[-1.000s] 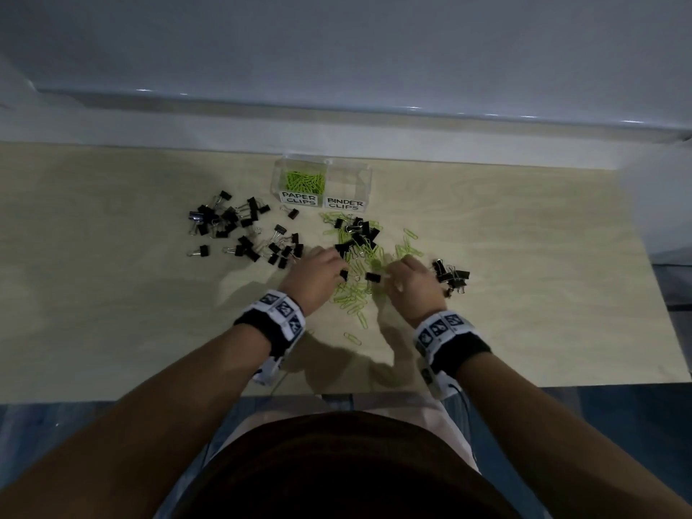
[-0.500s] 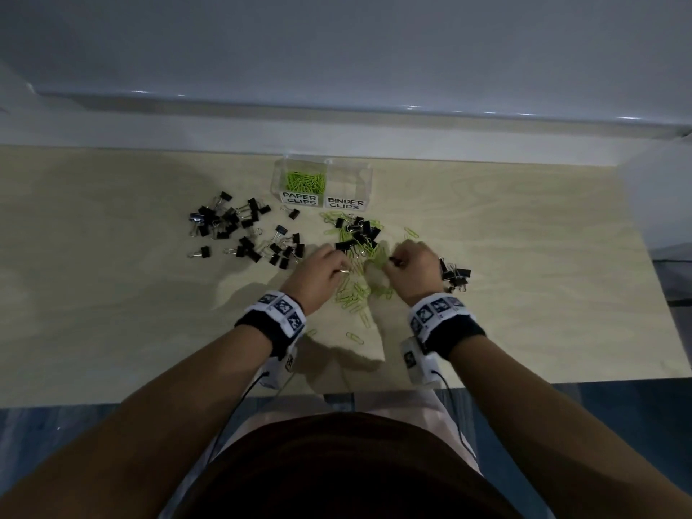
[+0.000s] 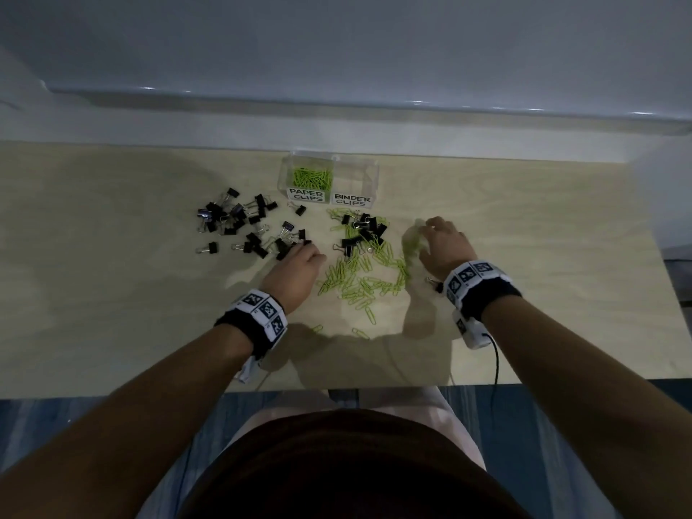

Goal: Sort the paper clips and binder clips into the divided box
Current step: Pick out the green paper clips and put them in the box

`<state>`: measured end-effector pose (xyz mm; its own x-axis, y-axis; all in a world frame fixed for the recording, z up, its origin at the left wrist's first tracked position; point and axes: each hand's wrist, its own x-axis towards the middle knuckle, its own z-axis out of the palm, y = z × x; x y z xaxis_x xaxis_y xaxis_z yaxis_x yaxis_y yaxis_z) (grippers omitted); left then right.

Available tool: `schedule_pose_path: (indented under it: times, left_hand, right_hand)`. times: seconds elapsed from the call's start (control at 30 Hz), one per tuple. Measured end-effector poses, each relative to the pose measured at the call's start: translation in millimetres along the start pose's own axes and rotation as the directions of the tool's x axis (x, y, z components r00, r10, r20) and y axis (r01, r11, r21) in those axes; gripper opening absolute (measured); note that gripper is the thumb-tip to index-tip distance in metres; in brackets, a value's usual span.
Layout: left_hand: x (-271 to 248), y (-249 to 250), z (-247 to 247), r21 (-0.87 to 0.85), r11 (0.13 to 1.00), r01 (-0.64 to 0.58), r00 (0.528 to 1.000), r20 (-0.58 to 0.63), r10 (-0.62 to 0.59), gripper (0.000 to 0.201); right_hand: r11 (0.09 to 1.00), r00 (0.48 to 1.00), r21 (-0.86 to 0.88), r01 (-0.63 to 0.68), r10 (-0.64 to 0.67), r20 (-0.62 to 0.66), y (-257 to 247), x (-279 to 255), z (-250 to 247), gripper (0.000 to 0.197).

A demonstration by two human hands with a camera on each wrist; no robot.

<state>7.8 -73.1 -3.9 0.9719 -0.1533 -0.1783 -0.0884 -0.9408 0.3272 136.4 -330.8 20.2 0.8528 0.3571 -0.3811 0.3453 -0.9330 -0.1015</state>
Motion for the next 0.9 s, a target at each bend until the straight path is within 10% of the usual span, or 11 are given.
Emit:
schedule_pose_path:
  times: [0.13, 0.33, 0.53, 0.67, 0.9]
  left_hand:
    - [-9.1, 13.9, 10.6, -0.053, 0.995, 0.086, 0.996, 0.030, -0.085, 0.025]
    - [-30.6, 5.9, 17.8, -0.153, 0.976, -0.152, 0.975, 0.138, 0.174, 0.076]
    - [-48.4, -7.0, 12.0, -0.157, 0.986, 0.047, 0.978, 0.210, -0.013, 0.113]
    - [-24.3, 11.2, 5.5, -0.206, 0.974, 0.091, 0.987, 0.151, -0.060, 0.100]
    - [17.0, 33.2, 4.3, -0.166, 0.986, 0.026, 0.994, 0.108, -0.008, 0.056]
  right_hand:
    - [0.997, 1.000, 0.078, -0.017, 0.018, -0.010, -20.6, -18.1, 9.2, 0.041]
    - [0.957, 0.966, 0.160, 0.242, -0.223, -0.131, -47.4, -63.6, 37.8, 0.033]
    - [0.965, 0.998, 0.253, 0.066, -0.064, -0.014, -37.5, -81.6, 43.5, 0.085]
    - [0.972, 0.997, 0.236, 0.016, -0.032, 0.066, -48.3, -75.0, 48.2, 0.091]
    - [0.927, 0.988, 0.344, 0.152, -0.155, -0.021, -78.0, -52.1, 36.5, 0.044]
